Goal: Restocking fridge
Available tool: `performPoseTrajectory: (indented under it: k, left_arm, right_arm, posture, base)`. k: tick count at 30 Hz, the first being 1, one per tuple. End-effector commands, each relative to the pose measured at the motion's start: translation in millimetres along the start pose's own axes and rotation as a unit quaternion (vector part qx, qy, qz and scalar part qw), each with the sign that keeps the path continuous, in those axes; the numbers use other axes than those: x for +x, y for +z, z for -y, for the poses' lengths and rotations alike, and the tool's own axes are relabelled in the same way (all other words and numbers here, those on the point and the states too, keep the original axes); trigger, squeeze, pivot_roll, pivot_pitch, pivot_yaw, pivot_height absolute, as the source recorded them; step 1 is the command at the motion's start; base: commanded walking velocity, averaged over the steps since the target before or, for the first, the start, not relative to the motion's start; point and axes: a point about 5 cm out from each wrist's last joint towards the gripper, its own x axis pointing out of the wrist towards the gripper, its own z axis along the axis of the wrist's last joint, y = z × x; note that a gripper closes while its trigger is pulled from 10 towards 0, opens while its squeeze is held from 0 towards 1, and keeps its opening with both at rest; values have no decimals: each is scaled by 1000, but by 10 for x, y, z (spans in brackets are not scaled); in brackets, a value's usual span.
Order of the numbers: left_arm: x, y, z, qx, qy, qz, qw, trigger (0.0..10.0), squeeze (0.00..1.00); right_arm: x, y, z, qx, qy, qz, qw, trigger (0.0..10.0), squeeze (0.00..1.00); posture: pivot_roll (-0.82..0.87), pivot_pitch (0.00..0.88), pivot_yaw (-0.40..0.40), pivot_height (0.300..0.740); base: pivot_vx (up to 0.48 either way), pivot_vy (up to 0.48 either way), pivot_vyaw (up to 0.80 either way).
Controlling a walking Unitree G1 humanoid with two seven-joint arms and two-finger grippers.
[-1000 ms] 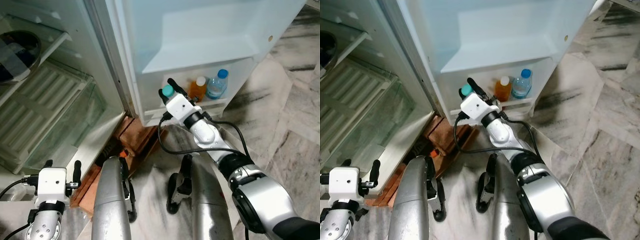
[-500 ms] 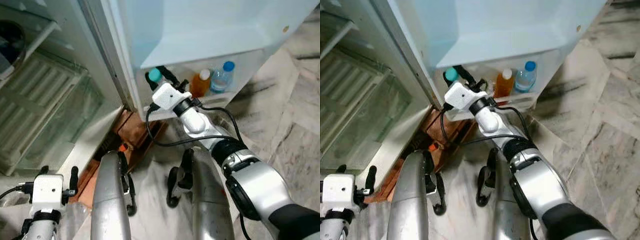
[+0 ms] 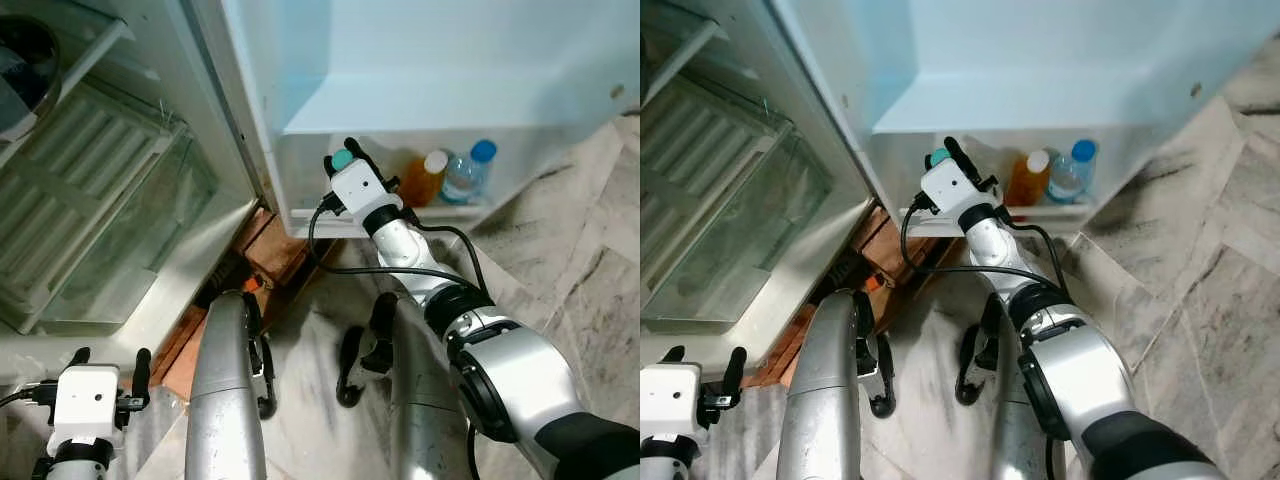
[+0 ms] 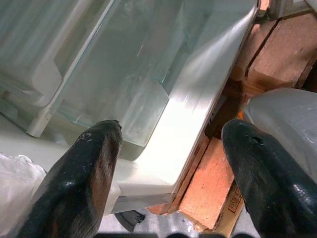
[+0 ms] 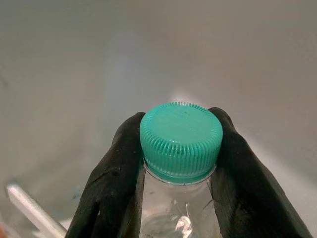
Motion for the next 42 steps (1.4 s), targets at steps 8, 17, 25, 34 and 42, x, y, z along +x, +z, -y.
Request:
performPoseTrajectory:
  k: [8, 17, 25, 34, 42]
  left_arm:
    - [-10, -48, -25, 8, -7, -20, 1000, 10000, 0]
    - [53, -38, -24, 12, -6, -16, 1000, 10000, 0]
    - [183, -19, 1, 14, -3, -4, 1000, 10000, 0]
    - [428, 17, 24, 7, 3, 14, 1000, 10000, 0]
    - [797, 116, -15, 2, -1, 38, 999, 10000, 0]
  right_arm:
    - [-164, -307, -24, 62, -16, -88, 994, 10000, 0]
    - [-235, -448, 121, 138, -58, -127, 981, 10000, 0]
    - [-209, -431, 302, 177, -95, -117, 973, 10000, 1000]
    - [-50, -202, 520, 166, -114, -60, 978, 10000, 1000]
    - [39, -59, 686, 185, -110, -27, 976, 10000, 1000]
  posture:
    - [316, 426, 43, 565]
    - [309, 412, 45, 565]
    - [289, 375, 40, 565]
    - [243, 312, 32, 565]
    - [183, 224, 31, 565]
  base:
    - [0, 0, 0]
    - [0, 0, 0]
    - [0, 0, 0]
    - [0, 0, 0]
    - [0, 0, 0]
